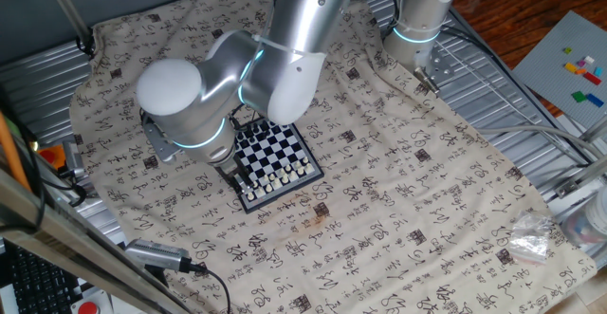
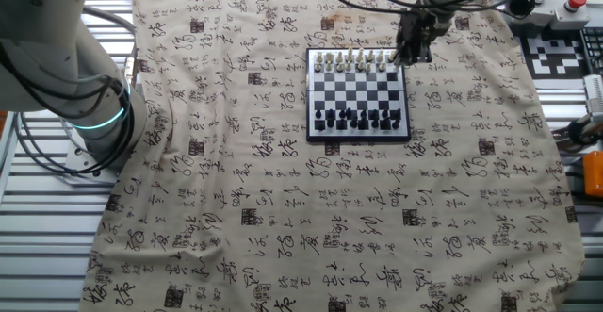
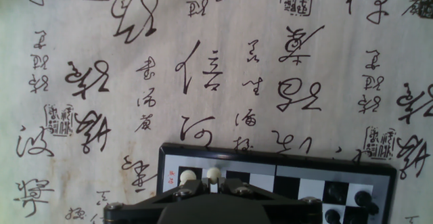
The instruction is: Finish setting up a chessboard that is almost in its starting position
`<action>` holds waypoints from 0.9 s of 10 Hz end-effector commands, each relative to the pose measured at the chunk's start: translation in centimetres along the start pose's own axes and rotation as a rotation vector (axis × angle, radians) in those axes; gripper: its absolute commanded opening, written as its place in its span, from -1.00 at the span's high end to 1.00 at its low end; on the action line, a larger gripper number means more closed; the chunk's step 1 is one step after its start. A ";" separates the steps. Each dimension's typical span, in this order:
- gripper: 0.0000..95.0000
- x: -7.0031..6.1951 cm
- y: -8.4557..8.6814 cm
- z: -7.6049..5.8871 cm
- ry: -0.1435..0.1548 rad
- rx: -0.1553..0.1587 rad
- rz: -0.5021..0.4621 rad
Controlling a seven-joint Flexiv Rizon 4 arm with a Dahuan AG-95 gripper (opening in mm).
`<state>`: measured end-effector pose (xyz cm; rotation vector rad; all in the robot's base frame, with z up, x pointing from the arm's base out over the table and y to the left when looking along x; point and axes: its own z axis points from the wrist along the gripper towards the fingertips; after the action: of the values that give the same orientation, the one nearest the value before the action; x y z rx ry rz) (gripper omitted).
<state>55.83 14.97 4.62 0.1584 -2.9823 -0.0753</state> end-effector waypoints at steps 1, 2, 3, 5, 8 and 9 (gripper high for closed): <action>1.00 -0.1 0.0 0.1 0.000 0.000 -0.002; 1.00 -0.1 0.0 0.1 0.000 -0.001 -0.003; 1.00 -0.1 0.0 0.2 -0.002 -0.001 -0.004; 1.00 -0.1 0.0 0.3 -0.003 -0.001 -0.004; 1.00 0.1 0.0 0.5 -0.002 -0.002 -0.007; 1.00 0.1 0.0 0.6 -0.003 -0.003 -0.008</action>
<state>55.66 14.99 4.06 0.1696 -2.9849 -0.0827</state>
